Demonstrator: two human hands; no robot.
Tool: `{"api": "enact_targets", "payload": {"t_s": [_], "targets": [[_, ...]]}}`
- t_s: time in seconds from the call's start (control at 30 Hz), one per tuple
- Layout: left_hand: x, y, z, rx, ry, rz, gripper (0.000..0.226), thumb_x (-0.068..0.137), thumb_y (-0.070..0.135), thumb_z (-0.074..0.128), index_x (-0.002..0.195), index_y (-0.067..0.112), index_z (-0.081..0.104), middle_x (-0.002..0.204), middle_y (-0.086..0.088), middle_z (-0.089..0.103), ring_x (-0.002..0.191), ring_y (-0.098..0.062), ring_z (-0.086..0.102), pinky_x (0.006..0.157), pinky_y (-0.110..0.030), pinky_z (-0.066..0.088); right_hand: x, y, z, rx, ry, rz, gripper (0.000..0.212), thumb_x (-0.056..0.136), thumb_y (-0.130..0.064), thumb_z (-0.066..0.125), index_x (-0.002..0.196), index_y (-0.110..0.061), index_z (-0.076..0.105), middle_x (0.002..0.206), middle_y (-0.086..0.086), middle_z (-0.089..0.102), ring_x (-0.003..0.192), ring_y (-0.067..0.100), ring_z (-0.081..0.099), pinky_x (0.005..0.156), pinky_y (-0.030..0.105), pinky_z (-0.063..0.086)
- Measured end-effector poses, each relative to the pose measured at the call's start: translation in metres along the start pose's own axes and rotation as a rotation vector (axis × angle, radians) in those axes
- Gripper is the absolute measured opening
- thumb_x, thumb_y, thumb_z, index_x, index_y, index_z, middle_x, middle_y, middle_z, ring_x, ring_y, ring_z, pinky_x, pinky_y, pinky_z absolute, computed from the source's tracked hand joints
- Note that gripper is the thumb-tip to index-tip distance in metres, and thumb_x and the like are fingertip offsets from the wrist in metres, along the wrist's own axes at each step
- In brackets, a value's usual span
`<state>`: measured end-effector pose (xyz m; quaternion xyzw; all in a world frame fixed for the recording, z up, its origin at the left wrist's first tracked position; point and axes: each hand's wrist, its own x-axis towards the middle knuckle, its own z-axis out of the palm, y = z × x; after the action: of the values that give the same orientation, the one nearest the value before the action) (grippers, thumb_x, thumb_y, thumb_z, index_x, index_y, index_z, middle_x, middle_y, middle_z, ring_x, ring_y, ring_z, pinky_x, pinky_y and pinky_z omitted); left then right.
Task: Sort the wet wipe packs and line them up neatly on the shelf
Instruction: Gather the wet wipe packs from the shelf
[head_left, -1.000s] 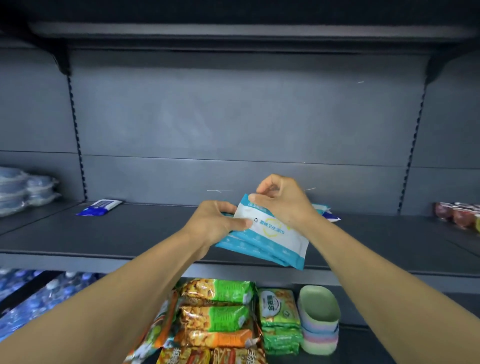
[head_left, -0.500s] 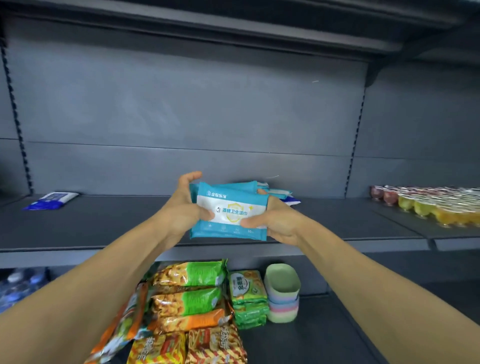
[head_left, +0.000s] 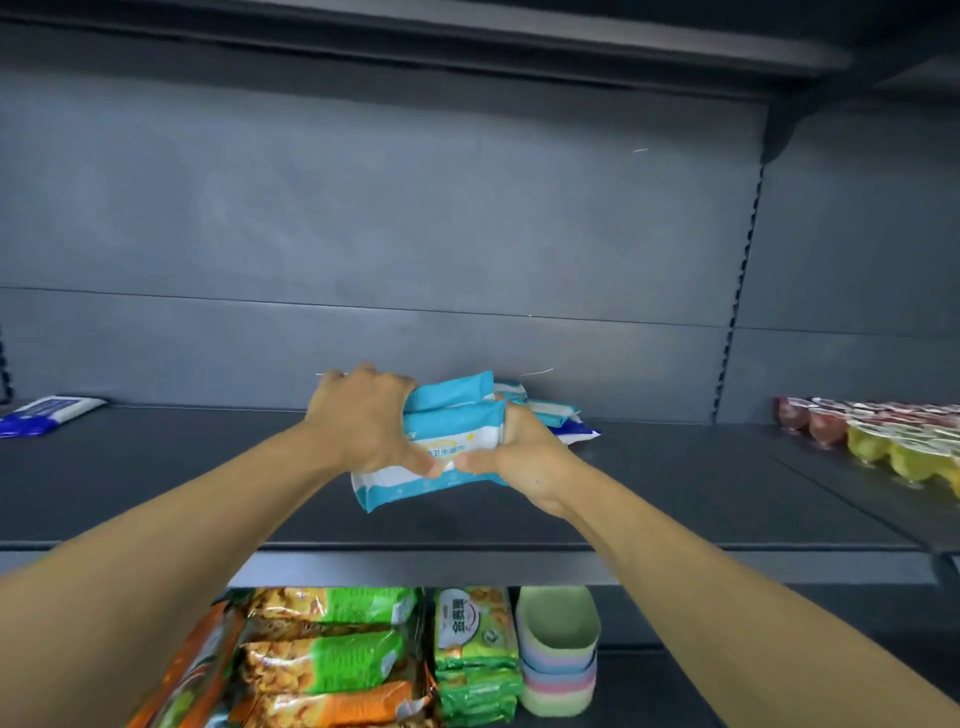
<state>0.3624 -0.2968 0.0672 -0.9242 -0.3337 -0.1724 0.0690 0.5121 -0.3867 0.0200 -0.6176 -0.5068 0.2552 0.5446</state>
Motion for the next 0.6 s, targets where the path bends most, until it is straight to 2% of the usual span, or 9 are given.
{"api": "enact_targets", "payload": {"t_s": [0.1, 0.2, 0.3, 0.37, 0.43, 0.5, 0.6], "targets": [[0.025, 0.016, 0.015, -0.037, -0.059, -0.045, 0.049, 0.06, 0.059, 0.074, 0.09, 0.03, 0.048, 0.085, 0.011, 0.054, 0.084, -0.016, 0.051, 0.071, -0.03, 0.04, 0.022, 0.02, -0.029, -0.009, -0.122, 0.017, 0.047, 0.078, 0.009, 0.068, 0.119, -0.009, 0.056, 0.114, 0.005, 0.068, 0.106, 0.02, 0.065, 0.095, 0.037, 0.051], [0.047, 0.026, 0.029, -0.029, -0.086, -0.108, 0.049, 0.059, 0.057, 0.075, 0.089, 0.031, 0.047, 0.083, 0.014, 0.054, 0.084, -0.015, 0.052, 0.067, -0.03, 0.041, 0.051, 0.026, -0.072, -0.053, -0.219, 0.027, 0.048, 0.08, 0.018, 0.055, 0.119, -0.01, 0.054, 0.112, 0.006, 0.064, 0.102, 0.018, 0.062, 0.088, 0.027, 0.051], [0.064, 0.026, 0.038, 0.005, -0.114, -0.189, 0.047, 0.058, 0.057, 0.076, 0.086, 0.032, 0.048, 0.083, 0.015, 0.055, 0.085, -0.016, 0.052, 0.07, -0.03, 0.045, 0.094, 0.033, -0.116, -0.16, 0.02, 0.025, 0.044, 0.084, 0.017, 0.044, 0.116, -0.01, 0.057, 0.104, 0.007, 0.058, 0.1, 0.018, 0.055, 0.081, 0.022, 0.046], [0.073, 0.021, 0.043, -0.022, -0.146, -0.228, 0.045, 0.057, 0.056, 0.077, 0.079, 0.032, 0.047, 0.083, 0.015, 0.056, 0.085, -0.017, 0.055, 0.073, -0.032, 0.049, 0.129, 0.044, -0.136, -0.318, 0.188, 0.032, 0.035, 0.086, 0.009, 0.045, 0.111, -0.008, 0.062, 0.103, 0.009, 0.061, 0.1, 0.02, 0.055, 0.086, 0.028, 0.046], [0.08, 0.015, 0.047, -0.016, -0.186, -0.252, 0.045, 0.055, 0.056, 0.077, 0.084, 0.033, 0.051, 0.087, 0.014, 0.059, 0.086, -0.017, 0.057, 0.077, -0.035, 0.052, 0.161, 0.058, -0.146, -0.473, 0.228, 0.049, 0.024, 0.086, 0.002, 0.05, 0.103, 0.0, 0.066, 0.107, 0.016, 0.066, 0.103, 0.029, 0.059, 0.094, 0.037, 0.048], [0.085, 0.011, 0.053, 0.003, -0.229, -0.273, 0.053, 0.055, 0.056, 0.078, 0.098, 0.034, 0.056, 0.092, 0.015, 0.061, 0.09, -0.016, 0.059, 0.08, -0.036, 0.053, 0.181, 0.066, -0.144, -0.598, 0.182, 0.043, 0.022, 0.087, -0.005, 0.054, 0.103, 0.008, 0.063, 0.108, 0.023, 0.066, 0.105, 0.037, 0.06, 0.094, 0.043, 0.048], [0.093, 0.004, 0.061, 0.028, -0.258, -0.265, 0.069, 0.055, 0.055, 0.076, 0.118, 0.04, 0.054, 0.101, 0.017, 0.063, 0.097, -0.015, 0.06, 0.084, -0.037, 0.052, 0.196, 0.07, -0.134, -0.725, 0.061, 0.005, 0.039, 0.092, -0.023, 0.058, 0.126, -0.004, 0.056, 0.129, 0.013, 0.058, 0.12, 0.028, 0.053, 0.101, 0.032, 0.041]]}}
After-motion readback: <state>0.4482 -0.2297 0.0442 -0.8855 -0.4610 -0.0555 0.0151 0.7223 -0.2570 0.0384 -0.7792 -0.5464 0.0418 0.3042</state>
